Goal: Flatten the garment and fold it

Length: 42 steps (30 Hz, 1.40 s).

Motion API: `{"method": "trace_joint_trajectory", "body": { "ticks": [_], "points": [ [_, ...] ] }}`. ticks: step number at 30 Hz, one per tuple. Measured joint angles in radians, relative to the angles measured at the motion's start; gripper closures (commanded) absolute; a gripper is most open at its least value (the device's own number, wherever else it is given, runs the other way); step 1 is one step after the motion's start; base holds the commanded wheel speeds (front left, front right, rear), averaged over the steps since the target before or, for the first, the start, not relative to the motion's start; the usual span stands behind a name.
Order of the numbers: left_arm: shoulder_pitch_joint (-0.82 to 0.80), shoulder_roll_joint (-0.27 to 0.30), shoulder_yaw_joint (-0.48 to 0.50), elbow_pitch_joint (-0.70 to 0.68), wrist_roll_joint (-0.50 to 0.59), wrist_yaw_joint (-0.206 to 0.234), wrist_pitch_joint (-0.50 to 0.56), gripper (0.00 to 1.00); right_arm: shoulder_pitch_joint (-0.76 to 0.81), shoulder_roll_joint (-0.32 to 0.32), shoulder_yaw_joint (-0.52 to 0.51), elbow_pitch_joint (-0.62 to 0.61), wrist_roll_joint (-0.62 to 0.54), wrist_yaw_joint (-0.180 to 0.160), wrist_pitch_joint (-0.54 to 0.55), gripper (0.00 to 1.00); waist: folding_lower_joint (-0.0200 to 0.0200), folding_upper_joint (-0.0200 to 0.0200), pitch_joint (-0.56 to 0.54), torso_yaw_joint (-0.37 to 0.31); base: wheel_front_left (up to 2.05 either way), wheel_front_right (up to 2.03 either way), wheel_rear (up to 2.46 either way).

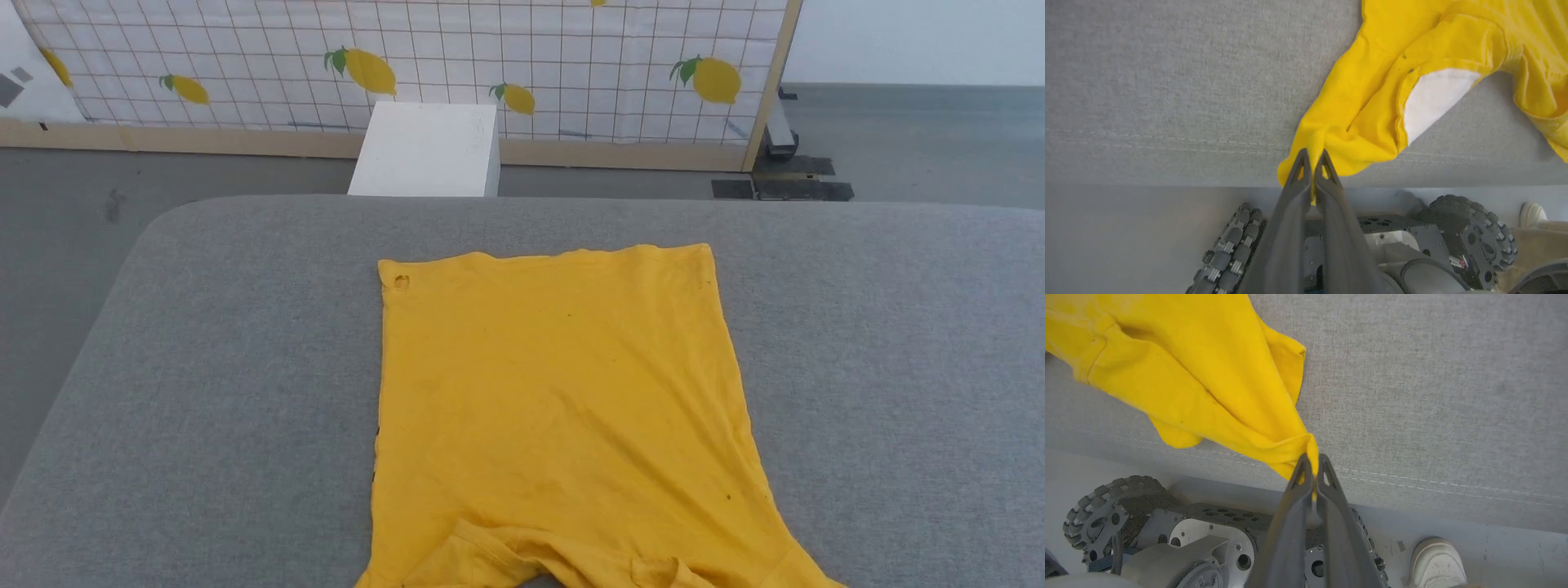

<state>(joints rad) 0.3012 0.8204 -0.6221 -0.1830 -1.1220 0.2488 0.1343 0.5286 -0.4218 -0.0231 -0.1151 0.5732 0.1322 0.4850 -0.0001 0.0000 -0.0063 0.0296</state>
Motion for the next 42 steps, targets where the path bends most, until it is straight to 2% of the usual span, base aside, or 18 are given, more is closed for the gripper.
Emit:
{"method": "trace_joint_trajectory", "body": {
  "ticks": [1, 6, 10, 13, 17, 18, 20, 23, 26, 29, 33, 42],
  "points": [
    [-0.001, -0.001, 0.009, -0.013, 0.003, -0.001, -0.017, 1.00, -0.005, 0.004, -0.002, 0.000, -0.011, 0.000, -0.009, 0.00, 0.0000, 0.0000, 0.000, 0.002, 0.00, 0.00, 0.00],
    [-0.012, -0.003, 0.037, -0.091, 0.029, -0.018, -0.072, 1.00, -0.059, 0.032, 0.002, -0.013, -0.020, 0.000, -0.036, 0.00, 0.0000, 0.0000, 0.011, 0.008, 0.00, 0.00, 0.00],
    [-0.036, 0.000, 0.061, -0.167, 0.047, -0.025, -0.102, 1.00, -0.158, 0.049, -0.029, -0.081, 0.011, 0.000, -0.043, 0.00, 0.0000, 0.0000, 0.038, 0.015, 0.00, 0.00, 0.00],
    [-0.059, 0.006, 0.073, -0.222, 0.076, -0.022, -0.111, 1.00, -0.287, 0.047, -0.093, -0.141, -0.006, 0.000, -0.031, 0.00, 0.0001, 0.0000, 0.068, 0.020, 0.00, 0.00, 0.00],
    [-0.105, 0.022, 0.091, -0.290, 0.110, -0.019, -0.119, 1.00, -0.588, 0.032, -0.148, -0.181, -0.145, 0.000, 0.024, 0.00, 0.0001, 0.0000, 0.140, 0.033, 0.00, 0.00, 0.00],
    [-0.126, 0.025, 0.096, -0.308, 0.123, -0.019, -0.120, 1.00, -0.712, 0.047, -0.145, -0.163, -0.183, 0.000, 0.060, 0.00, 0.0001, 0.0000, 0.171, 0.040, 0.00, 0.00, 0.00],
    [-0.152, 0.025, 0.097, -0.325, 0.141, -0.022, -0.125, 1.00, -0.848, 0.067, -0.136, -0.122, -0.232, 0.000, 0.097, 0.00, 0.0001, 0.0000, 0.210, 0.048, 0.00, 0.00, 0.00],
    [-0.195, 0.021, 0.095, -0.337, 0.156, -0.045, -0.127, 1.00, -1.006, 0.084, -0.119, -0.029, -0.303, 0.000, 0.145, 0.00, 0.0002, 0.0000, 0.267, 0.062, 0.00, 0.00, 0.00],
    [-0.230, 0.010, 0.089, -0.331, 0.163, -0.066, -0.128, 1.00, -1.129, 0.149, -0.146, 0.083, -0.366, 0.000, 0.191, 0.00, 0.0003, 0.0000, 0.325, 0.078, 0.00, 0.00, 0.00],
    [-0.264, -0.011, 0.079, -0.316, 0.165, -0.085, -0.128, 1.00, -1.205, 0.186, -0.165, 0.163, -0.432, 0.000, 0.219, 0.00, 0.0003, 0.0000, 0.378, 0.098, 0.00, 0.00, 0.00],
    [-0.298, -0.031, 0.064, -0.290, 0.179, -0.103, -0.127, 1.00, -1.260, 0.196, -0.177, 0.252, -0.482, 0.000, 0.263, 0.00, 0.0003, 0.0000, 0.441, 0.133, 0.00, 0.00, 0.00],
    [-0.336, -0.063, 0.051, -0.244, 0.181, -0.136, -0.136, 1.00, -1.281, 0.208, -0.179, 0.325, -0.517, 0.000, 0.298, 0.00, 0.0003, 0.0000, 0.534, 0.218, 0.00, 0.00, 0.00]
  ]
}}
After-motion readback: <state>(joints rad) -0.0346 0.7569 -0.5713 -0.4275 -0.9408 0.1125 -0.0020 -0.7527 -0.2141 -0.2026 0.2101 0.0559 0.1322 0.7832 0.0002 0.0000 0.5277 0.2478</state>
